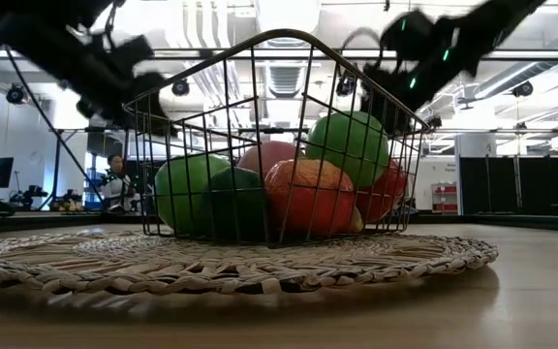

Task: Build produce basket
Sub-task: Put the bottom strawberry into the gold wire basket

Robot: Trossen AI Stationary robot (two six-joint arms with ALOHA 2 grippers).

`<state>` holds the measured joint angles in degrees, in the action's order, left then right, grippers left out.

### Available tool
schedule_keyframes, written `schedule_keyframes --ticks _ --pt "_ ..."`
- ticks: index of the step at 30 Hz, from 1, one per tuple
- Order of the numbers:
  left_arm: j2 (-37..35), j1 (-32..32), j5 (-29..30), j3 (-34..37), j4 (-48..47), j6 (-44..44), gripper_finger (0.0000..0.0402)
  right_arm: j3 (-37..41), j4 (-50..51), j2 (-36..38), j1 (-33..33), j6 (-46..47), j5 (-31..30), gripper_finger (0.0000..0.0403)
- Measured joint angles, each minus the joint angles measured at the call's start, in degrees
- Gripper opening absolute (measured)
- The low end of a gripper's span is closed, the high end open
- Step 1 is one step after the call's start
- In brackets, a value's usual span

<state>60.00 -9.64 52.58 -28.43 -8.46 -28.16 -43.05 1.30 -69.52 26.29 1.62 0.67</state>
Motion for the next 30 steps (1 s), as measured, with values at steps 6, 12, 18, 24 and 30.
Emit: schedule_keyframes --ticks 6,12,18,24,30 --pt "1.28 6.93 -3.57 8.44 15.8 2.77 0.0187 -0.16 -17.73 -14.65 7.69 0.12 14.09 0.0325" --pt "5.94 10.55 -4.01 13.64 34.52 12.21 0.0187 -10.59 -19.13 -28.75 7.76 -7.27 20.34 0.0325" --pt "10.34 11.87 -3.99 13.23 40.07 17.01 0.0187 -22.36 -14.57 -36.96 7.84 -9.98 32.28 0.0325" --pt "13.49 13.13 -3.98 12.7 40.63 18.14 0.0187 -33.42 -4.79 -45.2 7.91 -7.92 32.27 0.0325" --pt "15.96 14.86 -3.95 12.72 40.61 19.91 0.0187 -40.85 7.53 -50.82 7.88 -9.42 32.47 0.0325"
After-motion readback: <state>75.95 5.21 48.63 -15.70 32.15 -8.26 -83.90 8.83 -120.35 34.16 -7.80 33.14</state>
